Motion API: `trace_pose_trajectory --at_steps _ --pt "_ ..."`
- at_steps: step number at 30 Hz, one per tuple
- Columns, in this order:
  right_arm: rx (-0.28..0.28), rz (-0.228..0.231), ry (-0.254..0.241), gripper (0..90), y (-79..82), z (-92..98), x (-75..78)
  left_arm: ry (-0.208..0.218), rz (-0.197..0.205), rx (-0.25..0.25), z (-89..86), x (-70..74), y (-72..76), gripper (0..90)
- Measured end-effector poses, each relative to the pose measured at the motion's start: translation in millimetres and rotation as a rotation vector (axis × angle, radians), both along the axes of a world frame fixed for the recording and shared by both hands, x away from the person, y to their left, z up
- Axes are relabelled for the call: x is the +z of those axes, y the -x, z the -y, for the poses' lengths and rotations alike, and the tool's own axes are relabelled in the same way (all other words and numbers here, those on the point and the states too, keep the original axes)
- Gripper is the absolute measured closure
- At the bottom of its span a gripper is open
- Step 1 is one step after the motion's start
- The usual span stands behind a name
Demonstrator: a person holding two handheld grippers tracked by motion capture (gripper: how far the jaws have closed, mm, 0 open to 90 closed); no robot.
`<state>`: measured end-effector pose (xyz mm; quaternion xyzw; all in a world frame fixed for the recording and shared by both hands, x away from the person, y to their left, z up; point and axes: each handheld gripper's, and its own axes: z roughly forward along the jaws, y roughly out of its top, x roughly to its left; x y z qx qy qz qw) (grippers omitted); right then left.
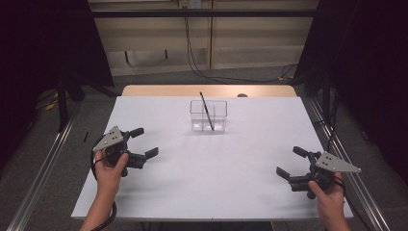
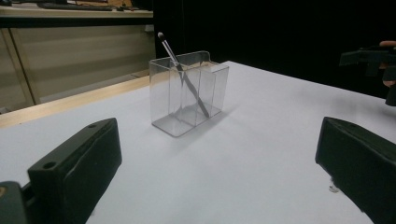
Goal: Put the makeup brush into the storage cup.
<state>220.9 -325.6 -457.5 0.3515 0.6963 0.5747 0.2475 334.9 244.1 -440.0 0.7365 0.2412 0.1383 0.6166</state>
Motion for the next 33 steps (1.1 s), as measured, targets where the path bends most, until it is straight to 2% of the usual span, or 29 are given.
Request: trace_pose_trajectory --at_steps 2,13,19,33 --pt "-0.001 -0.001 -0.001 0.0 0.1 0.1 -0.1 -0.01 0.003 -0.003 -0.9 0.0 1.4 0.4" --pt "-0.003 -0.003 -0.002 0.0 0.2 0.3 -0.3 0.002 0.003 -0.007 -6.7 -0.3 8.9 0.4" --pt "-0.003 -0.001 0.001 0.0 0.6 1.0 -0.5 -0.013 0.005 -0.003 -9.5 -1.1 12.6 0.4" --pt "-0.016 -0.001 0.001 0.0 3.0 4.0 -0.7 -0.014 0.007 0.001 -18.6 -2.7 21.0 0.4"
